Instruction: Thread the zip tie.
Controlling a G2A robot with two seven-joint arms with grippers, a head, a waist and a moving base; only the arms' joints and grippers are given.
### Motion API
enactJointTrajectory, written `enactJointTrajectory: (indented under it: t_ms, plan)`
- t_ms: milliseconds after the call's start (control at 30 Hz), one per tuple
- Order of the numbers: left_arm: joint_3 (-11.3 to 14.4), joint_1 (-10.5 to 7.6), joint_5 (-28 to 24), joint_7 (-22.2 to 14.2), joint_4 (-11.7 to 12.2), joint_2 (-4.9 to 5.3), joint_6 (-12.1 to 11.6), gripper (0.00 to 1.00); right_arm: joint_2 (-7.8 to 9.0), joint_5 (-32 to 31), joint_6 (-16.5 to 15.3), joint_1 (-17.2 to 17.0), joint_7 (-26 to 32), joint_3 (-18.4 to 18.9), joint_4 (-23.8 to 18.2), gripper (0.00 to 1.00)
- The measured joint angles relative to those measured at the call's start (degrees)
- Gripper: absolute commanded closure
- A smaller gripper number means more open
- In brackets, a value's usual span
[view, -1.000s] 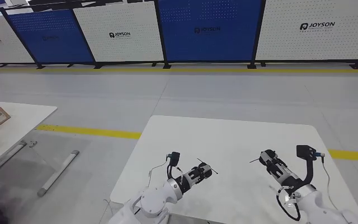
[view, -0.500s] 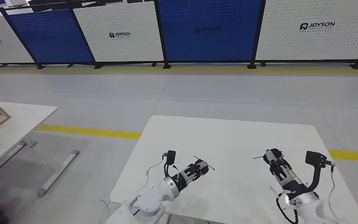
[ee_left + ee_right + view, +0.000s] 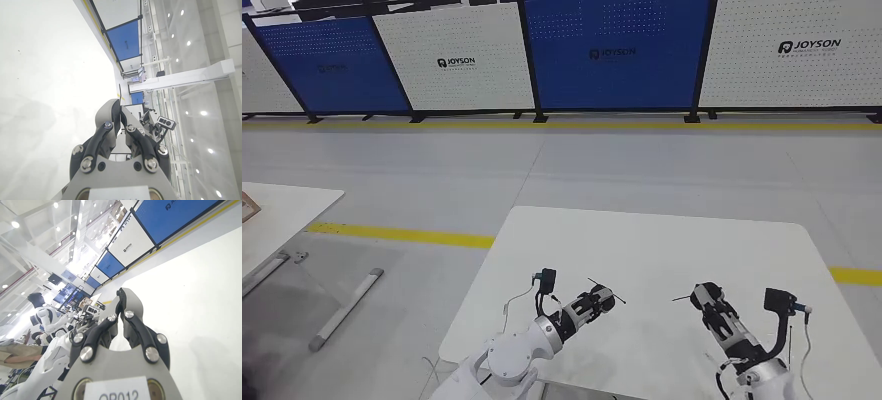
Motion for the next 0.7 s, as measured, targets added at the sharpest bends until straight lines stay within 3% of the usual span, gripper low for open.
enactJointTrajectory:
  t_ms: [200,300,467,567,700]
  plan:
    - [0.0,0.0,0.0,0.0,0.0,0.0,0.0,1.0,-0.13,2.0,-1.1,0.6,1.9,1.1,0.5,1.0]
    - [0.0,0.0,0.0,0.0,0.0,0.0,0.0,1.0,0.01,7.1,-4.0,0.4,4.1,5.4,2.2,1.0]
    - [0.0,0.0,0.0,0.0,0.0,0.0,0.0,1.0,0.35,13.4,-11.0,-3.6,6.0,12.5,4.2,1.0]
    - [0.0,0.0,0.0,0.0,0.0,0.0,0.0,1.0,0.09,15.0,-13.6,-4.3,7.6,12.4,5.0,1.0]
    - [0.0,0.0,0.0,0.0,0.0,0.0,0.0,1.0,-0.27,14.4,-13.1,-3.1,8.5,10.8,6.0,1.0]
